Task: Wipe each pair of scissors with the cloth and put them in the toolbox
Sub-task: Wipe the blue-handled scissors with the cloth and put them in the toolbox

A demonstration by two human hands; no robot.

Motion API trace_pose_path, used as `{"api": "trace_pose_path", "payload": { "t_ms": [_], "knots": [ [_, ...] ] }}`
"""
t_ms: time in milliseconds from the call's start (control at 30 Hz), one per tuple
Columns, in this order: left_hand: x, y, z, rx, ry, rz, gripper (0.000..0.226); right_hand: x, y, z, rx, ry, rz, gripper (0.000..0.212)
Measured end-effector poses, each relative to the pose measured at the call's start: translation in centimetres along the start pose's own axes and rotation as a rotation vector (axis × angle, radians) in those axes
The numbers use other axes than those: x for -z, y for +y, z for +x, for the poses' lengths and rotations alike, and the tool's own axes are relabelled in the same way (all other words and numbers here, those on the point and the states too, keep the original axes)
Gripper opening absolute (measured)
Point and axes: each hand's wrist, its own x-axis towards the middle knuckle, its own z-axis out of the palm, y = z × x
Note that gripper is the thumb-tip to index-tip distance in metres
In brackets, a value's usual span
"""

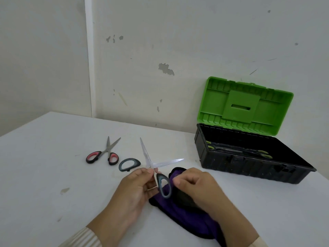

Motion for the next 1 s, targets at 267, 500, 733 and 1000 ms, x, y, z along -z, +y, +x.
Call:
{"api": "trace_pose_path", "payload": {
  "t_ms": [267, 500, 733, 1000],
  "knots": [
    [-0.9, -0.6, -1.0, 0.032, -0.064, 0.418, 0.027, 2.7, -0.2, -0.1, 0.170, 0.356, 0.210, 0.035],
    [-1.3, -1.4, -1.4, -0.144, -0.074, 0.676, 0.028, -1.8, -0.2, 0.6, 0.400, 0.194, -0.332, 0.020],
    [-1.4, -1.4, -1.5, -0.121, -0.083, 0.666, 0.028, -2.4, -0.4, 0.7, 0.360, 0.194, -0.382, 0.018],
    [-1.2, -1.4, -1.3, -0.073, -0.078, 0.632, 0.028, -2.8, 0.0, 0.7, 0.327, 0.174, -0.343, 0.018]
  ]
}}
